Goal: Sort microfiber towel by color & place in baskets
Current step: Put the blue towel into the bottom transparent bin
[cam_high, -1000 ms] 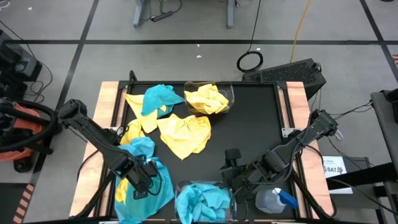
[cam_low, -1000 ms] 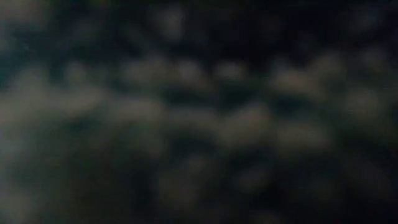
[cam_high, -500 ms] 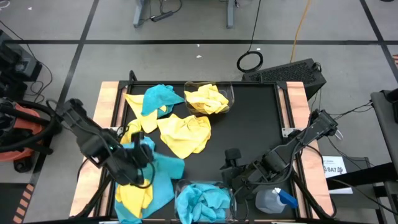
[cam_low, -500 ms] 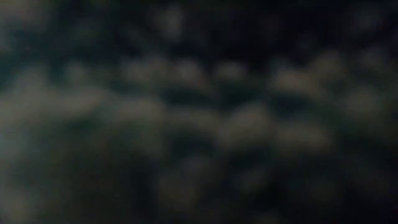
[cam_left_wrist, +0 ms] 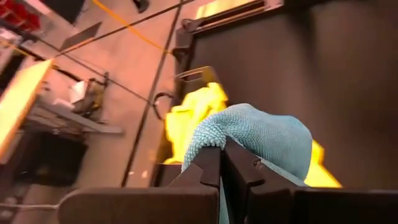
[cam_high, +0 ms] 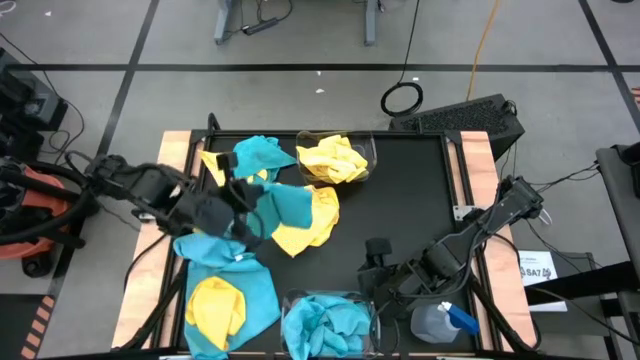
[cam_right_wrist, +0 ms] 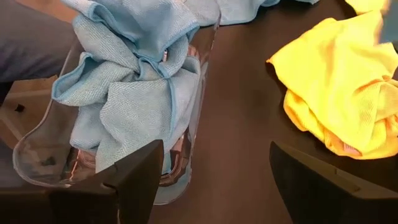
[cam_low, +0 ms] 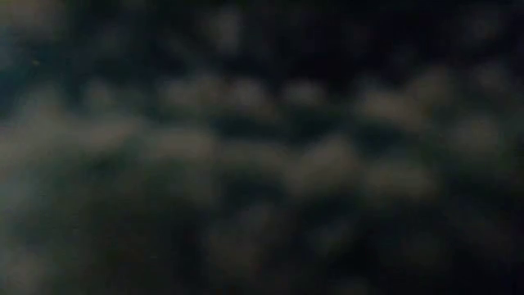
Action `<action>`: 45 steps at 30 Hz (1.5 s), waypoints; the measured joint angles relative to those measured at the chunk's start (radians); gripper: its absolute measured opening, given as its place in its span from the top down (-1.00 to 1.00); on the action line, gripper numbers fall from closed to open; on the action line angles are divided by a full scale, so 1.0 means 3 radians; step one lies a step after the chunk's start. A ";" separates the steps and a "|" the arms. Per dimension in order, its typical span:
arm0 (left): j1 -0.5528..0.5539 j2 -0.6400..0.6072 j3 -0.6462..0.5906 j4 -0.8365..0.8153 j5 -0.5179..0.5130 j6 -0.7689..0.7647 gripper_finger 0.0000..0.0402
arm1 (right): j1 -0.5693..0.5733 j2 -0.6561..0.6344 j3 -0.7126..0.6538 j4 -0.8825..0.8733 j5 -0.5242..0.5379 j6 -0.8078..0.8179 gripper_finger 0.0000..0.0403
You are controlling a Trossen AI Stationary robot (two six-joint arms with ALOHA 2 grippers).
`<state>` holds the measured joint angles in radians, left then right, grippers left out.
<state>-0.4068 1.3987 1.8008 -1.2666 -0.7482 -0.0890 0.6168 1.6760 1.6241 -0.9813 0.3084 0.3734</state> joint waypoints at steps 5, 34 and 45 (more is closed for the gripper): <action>0.0229 0.0003 0.0000 0.0268 0.0356 0.0357 0.99 | 0.0053 0.0000 0.0000 -0.0028 0.0001 0.0026 -0.42; -0.0395 0.0716 -0.0003 0.1576 0.2107 0.1051 0.99 | 0.0103 0.0000 0.0000 -0.0403 0.0027 0.0299 -0.42; -0.0441 0.1231 -0.0005 0.1856 0.2493 0.1105 0.99 | 0.0296 0.0000 0.0000 -0.0413 0.0204 0.0498 -0.42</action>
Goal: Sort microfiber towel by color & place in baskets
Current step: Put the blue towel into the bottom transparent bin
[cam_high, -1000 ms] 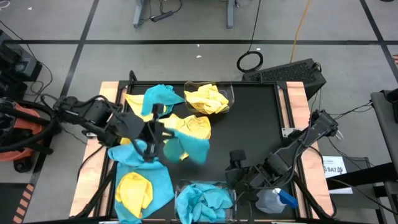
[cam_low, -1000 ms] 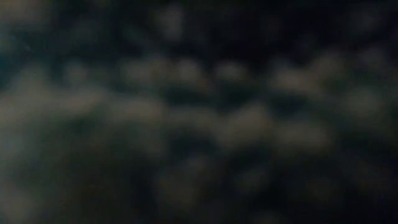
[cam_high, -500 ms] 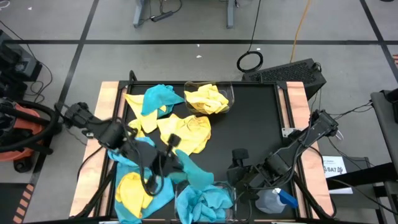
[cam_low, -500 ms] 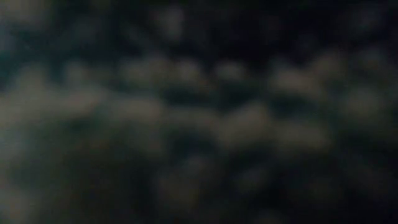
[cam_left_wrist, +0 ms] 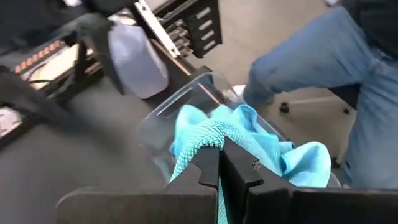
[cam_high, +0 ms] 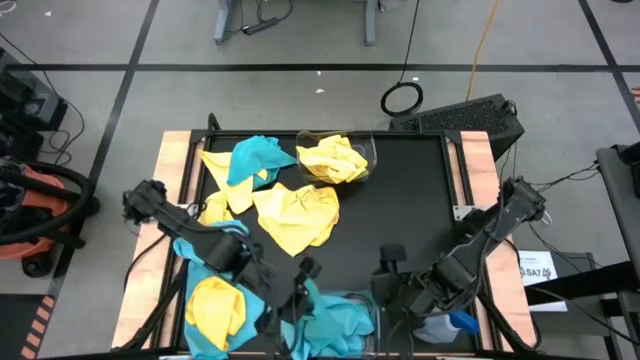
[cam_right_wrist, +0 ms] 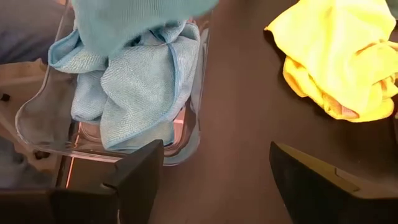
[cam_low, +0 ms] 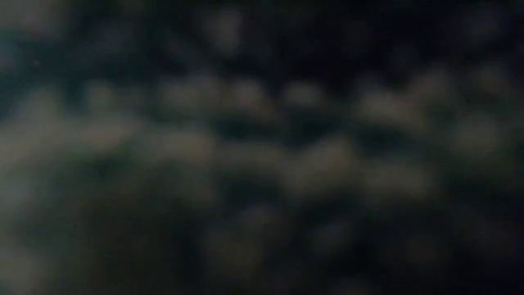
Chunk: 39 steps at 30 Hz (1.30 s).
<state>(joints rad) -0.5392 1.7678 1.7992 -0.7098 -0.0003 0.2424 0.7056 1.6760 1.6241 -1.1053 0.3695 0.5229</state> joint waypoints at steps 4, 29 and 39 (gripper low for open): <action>0.0004 0.0175 0.0000 0.0183 0.0114 0.0033 0.99 | 0.0068 0.0000 0.0000 0.0001 0.0042 0.0086 -0.42; 0.0325 0.1199 0.0001 0.0975 0.1033 0.0086 0.99 | 0.0373 0.0000 0.0000 0.0140 0.0358 0.0342 -0.42; 0.0412 0.1594 0.0001 0.1000 0.1157 -0.0085 0.99 | 0.0408 0.0000 0.0000 0.0173 0.0356 0.0363 -0.42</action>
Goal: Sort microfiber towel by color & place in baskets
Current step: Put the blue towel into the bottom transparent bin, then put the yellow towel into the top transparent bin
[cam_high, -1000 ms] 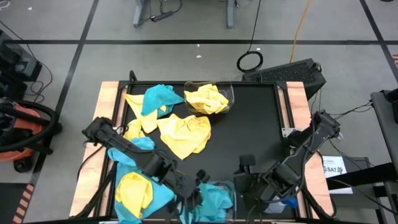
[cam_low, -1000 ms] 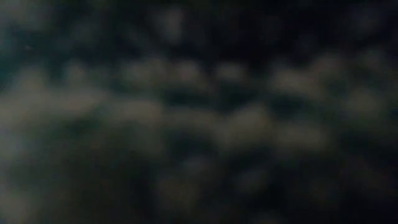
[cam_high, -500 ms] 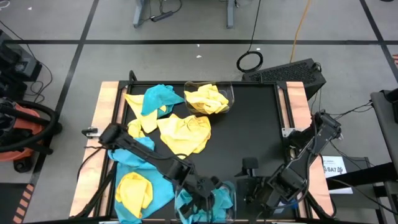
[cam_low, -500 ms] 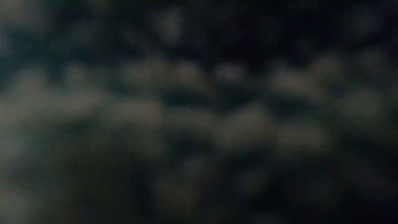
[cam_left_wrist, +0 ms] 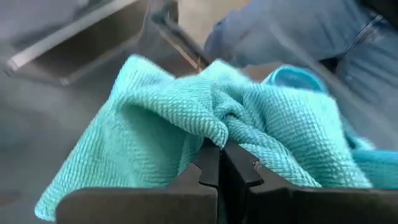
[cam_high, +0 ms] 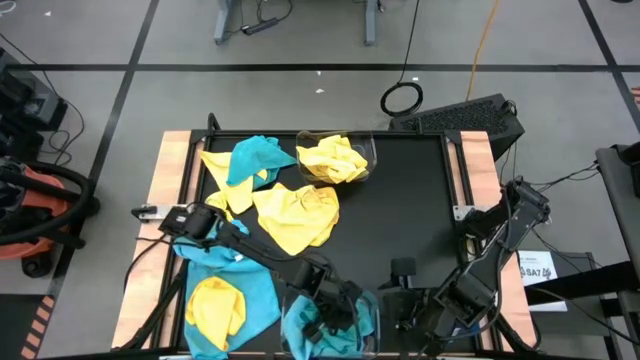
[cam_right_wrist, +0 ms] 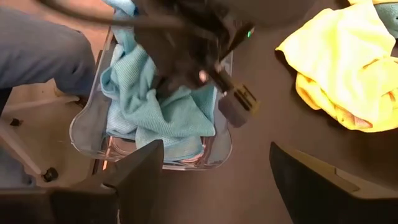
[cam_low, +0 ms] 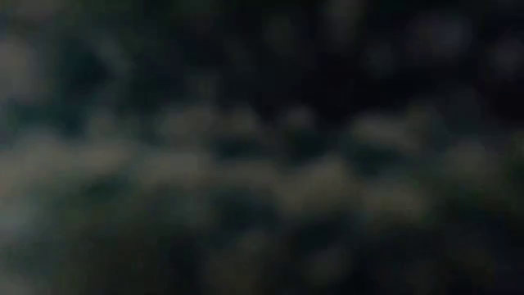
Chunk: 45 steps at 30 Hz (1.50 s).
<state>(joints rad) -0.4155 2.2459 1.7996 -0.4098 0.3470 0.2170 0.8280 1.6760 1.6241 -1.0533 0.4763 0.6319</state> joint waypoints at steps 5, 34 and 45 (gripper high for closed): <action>0.0006 0.0108 0.0002 -0.0100 -0.0007 -0.0010 0.99 | 0.0000 0.0000 0.0000 0.0067 -0.0001 -0.0039 -0.42; -0.0054 -0.1052 -0.0003 -0.0471 -0.0229 -0.0171 0.00 | -0.0004 0.0000 0.0000 0.0278 -0.0002 -0.0141 -0.42; -0.0320 -0.1485 -0.0001 -0.1322 -0.0541 -0.0445 0.00 | 0.0015 0.0000 0.0000 0.0259 -0.0001 -0.0178 -0.42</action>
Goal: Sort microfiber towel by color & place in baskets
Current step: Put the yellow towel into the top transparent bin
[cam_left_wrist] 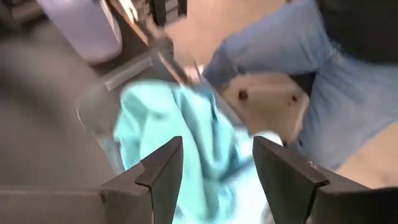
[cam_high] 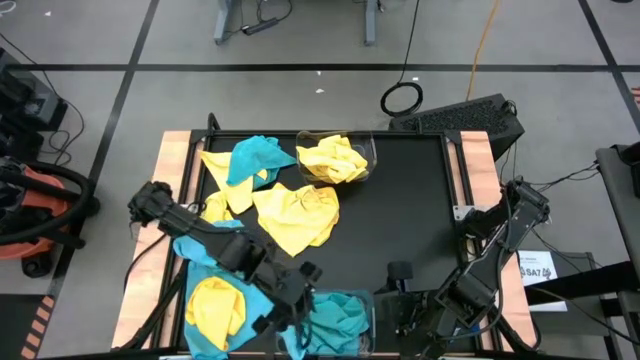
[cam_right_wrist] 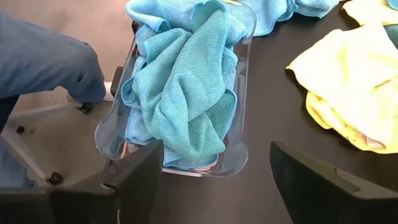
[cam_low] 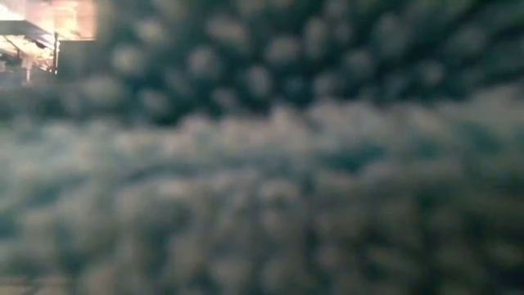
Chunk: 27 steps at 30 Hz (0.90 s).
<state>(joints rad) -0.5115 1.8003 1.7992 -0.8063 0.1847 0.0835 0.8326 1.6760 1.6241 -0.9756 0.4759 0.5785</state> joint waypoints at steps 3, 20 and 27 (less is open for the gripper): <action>-0.0108 -0.0012 0.0001 -0.0183 -0.0069 -0.0169 0.00 | 0.0003 0.0000 0.0000 0.0001 0.0001 -0.0022 -0.42; -0.0688 -0.0007 -0.0023 -0.0773 -0.0392 -0.0698 0.21 | 0.0003 0.0000 0.0000 0.0020 0.0072 -0.0059 -0.42; -0.0852 -0.0007 -0.0170 -0.1079 -0.0509 -0.1015 0.22 | 0.0003 0.0000 0.0000 0.0023 0.0082 -0.0051 -0.42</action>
<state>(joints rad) -0.7671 1.7982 1.7483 -1.1301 0.0320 -0.2209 0.8333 1.6760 1.6241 -0.9688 0.5004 0.5632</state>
